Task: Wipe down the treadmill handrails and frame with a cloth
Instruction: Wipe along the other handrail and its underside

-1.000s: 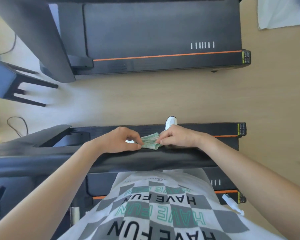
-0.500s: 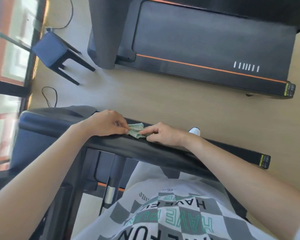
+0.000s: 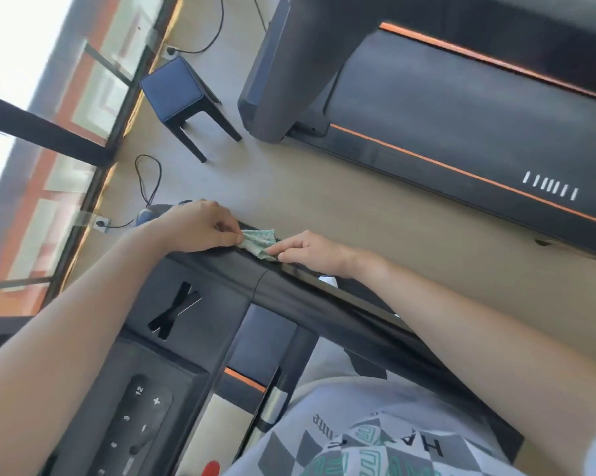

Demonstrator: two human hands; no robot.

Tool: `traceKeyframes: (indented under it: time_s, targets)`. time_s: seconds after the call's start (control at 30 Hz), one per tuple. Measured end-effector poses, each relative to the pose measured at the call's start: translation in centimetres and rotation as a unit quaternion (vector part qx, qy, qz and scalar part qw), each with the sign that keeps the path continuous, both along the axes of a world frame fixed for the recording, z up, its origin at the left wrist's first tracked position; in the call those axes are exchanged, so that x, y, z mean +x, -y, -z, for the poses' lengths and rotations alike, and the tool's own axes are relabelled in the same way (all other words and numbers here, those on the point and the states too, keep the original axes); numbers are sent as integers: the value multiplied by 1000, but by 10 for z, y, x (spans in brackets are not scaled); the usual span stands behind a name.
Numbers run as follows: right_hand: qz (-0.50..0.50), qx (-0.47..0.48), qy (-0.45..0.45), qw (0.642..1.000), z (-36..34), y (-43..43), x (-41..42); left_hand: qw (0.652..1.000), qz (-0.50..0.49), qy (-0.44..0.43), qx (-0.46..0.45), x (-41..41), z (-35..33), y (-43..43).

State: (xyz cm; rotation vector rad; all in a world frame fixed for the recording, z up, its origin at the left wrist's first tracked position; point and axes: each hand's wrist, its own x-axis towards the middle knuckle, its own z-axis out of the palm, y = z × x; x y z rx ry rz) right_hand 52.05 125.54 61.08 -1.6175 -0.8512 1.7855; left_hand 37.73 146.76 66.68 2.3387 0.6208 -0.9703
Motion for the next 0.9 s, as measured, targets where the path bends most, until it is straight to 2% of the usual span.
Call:
traceKeyframes:
  time_s: [0.2,0.33,0.57,0.9]
  targets:
    - [3,-18,4,1000,0,-40,-9,999,-7,-11,32,-5,5,-22]
    - [7,-34,2,999,4,-35,0,999,5,-36,1,11,13,-15]
    - [20,-53,6,998,9,25,18,993,26,-28,-110,31,23,26]
    - [72,-73,48,994,4,135,40,977,77,-31,-197,77,37,118]
